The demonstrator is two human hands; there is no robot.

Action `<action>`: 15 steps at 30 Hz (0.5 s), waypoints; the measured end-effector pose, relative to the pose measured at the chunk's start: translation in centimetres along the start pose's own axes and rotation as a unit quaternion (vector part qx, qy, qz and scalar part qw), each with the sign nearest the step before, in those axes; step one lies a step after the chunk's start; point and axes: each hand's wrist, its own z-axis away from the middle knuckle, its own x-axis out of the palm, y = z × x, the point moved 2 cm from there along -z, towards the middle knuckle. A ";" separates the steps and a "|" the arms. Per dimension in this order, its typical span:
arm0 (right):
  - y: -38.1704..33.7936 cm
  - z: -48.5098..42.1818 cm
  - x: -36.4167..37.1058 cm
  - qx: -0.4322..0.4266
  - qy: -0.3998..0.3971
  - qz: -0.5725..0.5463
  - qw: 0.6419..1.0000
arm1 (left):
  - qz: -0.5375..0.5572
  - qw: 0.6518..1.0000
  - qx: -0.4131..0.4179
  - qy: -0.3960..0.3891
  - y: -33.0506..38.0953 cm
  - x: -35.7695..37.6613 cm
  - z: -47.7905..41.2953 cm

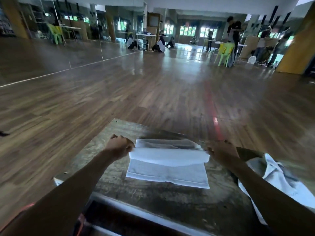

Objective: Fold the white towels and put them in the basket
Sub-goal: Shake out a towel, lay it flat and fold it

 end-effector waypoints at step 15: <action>-2.0 7.7 7.2 -0.114 0.112 0.056 0.986 | 0.001 0.999 0.040 0.019 0.3 5.6 5.2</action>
